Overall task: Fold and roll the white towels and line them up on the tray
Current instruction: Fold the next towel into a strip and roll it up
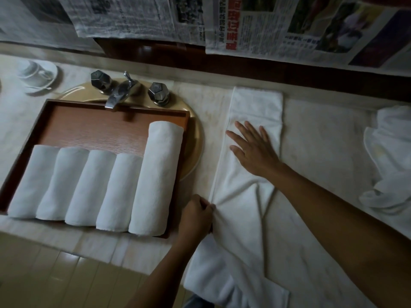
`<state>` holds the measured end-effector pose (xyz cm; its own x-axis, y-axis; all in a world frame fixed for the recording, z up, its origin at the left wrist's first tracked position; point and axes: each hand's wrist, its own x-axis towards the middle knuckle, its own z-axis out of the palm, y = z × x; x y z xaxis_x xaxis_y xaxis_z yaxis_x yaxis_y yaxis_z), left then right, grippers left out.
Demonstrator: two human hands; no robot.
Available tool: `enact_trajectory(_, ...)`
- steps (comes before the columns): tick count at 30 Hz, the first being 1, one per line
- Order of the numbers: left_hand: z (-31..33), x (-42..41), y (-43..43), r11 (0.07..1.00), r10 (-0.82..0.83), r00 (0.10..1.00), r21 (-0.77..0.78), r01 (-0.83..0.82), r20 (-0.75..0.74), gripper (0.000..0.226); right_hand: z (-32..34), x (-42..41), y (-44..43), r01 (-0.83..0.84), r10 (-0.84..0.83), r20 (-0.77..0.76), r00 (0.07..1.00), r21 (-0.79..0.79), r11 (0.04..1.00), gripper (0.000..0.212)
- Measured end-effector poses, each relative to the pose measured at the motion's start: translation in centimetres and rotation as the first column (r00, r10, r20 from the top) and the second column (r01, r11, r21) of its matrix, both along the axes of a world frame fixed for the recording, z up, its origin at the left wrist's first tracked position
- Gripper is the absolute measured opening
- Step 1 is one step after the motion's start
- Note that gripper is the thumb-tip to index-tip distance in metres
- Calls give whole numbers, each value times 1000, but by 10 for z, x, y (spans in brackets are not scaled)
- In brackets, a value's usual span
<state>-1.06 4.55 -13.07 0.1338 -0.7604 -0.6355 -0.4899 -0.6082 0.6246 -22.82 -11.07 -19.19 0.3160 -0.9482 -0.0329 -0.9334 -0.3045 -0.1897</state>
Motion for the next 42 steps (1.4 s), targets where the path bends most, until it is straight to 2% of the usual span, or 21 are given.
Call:
enact_trajectory(5,1,-1,-1,1000,4,1000,-21,-4,7,14,13,13,13,49,-51,36,998,58,997,56)
enact_trajectory(8,3,-1,-2,1000,7,1000,-27,-7,-9,13,24,29,51,-6,-3,105,994,93,996,55)
enact_trajectory(13,4,-1,15,999,5,999,-40,-7,-32,19,26,34,74,-24,3,102,995,202,979,55)
enact_trajectory(15,7,-1,26,997,4,990,71,6,-141,21,28,34,69,-32,8,102,995,232,972,55)
enact_trajectory(17,15,3,35,985,77,947,174,-22,-313,21,28,32,68,-39,18,89,996,237,971,56)
enact_trajectory(19,23,12,40,982,140,910,171,-78,-390,26,28,32,70,-39,27,55,998,234,971,56)
enact_trajectory(22,24,28,42,993,113,948,75,-96,-296,29,28,33,72,-23,14,38,999,244,970,56)
enact_trajectory(25,16,32,45,999,-9,988,41,15,-155,26,30,34,71,-18,8,40,999,263,965,57)
enact_trajectory(29,2,31,49,992,-118,992,42,120,-45,25,38,41,77,38,-38,-7,999,323,945,61)
enact_trajectory(31,-2,30,48,990,-137,990,31,137,-16,24,47,46,94,144,-167,55,984,289,946,65)
enact_trajectory(33,-3,30,47,987,-162,987,4,161,10,24,61,49,127,310,-333,147,931,158,937,65)
enact_trajectory(35,-1,30,48,985,-170,985,-16,170,23,25,71,48,170,500,-510,207,835,103,860,52)
enact_trajectory(37,0,29,49,987,-159,987,-20,159,21,24,73,43,211,609,-649,123,751,250,753,45)
enact_trajectory(39,2,25,51,988,-148,989,-30,148,17,24,70,42,243,602,-684,-1,730,474,642,49)
enact_trajectory(40,3,22,51,989,-145,989,-39,145,22,24,70,42,255,576,-672,-18,741,532,621,48)
enact_trajectory(42,3,17,52,989,-137,989,-54,139,49,25,73,41,269,566,-675,33,737,515,643,36)
